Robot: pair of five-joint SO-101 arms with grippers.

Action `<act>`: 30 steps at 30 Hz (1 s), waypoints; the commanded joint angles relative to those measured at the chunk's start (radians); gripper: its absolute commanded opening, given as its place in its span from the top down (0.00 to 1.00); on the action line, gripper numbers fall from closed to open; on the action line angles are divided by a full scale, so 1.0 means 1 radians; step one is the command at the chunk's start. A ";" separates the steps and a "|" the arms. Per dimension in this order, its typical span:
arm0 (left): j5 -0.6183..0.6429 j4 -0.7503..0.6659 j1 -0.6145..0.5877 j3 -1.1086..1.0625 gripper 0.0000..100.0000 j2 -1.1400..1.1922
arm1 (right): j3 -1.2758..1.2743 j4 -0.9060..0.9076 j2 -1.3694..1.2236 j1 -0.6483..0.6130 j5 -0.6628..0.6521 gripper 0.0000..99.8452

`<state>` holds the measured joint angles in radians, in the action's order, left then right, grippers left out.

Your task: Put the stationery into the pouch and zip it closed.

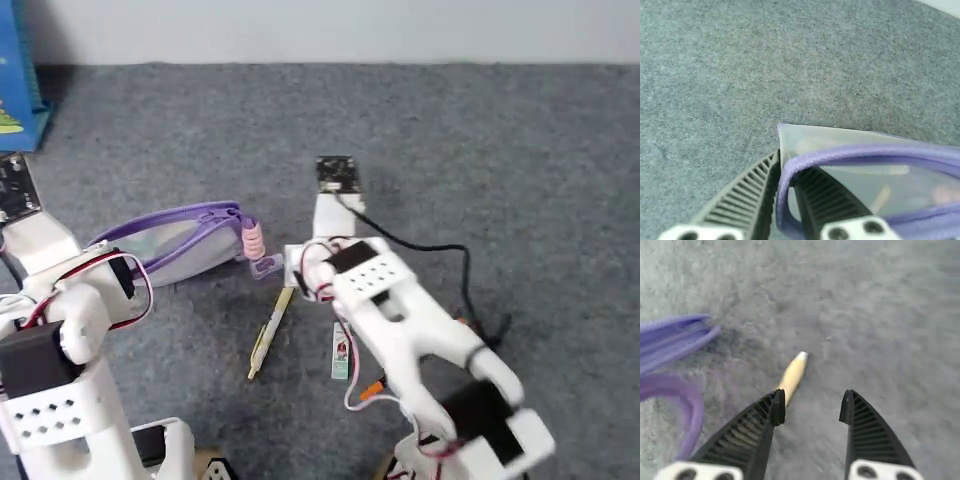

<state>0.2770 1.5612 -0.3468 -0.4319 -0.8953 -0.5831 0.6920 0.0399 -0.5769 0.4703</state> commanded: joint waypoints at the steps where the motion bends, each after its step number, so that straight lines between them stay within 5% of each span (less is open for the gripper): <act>1: 0.005 -0.017 -0.011 0.002 0.99 -0.003 | 0.095 -0.068 -0.074 -0.035 0.011 0.83; 11: 0.005 -0.021 -0.009 -0.018 0.99 -0.003 | 0.238 -0.076 -0.326 -0.031 0.035 0.83; 17: 0.005 -0.021 -0.009 -0.018 0.99 -0.003 | 0.247 -0.042 -0.346 0.012 0.032 0.99; 30: 0.005 -0.021 -0.009 -0.018 0.99 -0.003 | 0.193 0.321 0.070 0.062 -0.005 0.99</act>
<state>0.2770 1.5612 -0.3468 -0.4534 -0.9045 -0.3897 0.9590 -0.0629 -0.5462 0.4933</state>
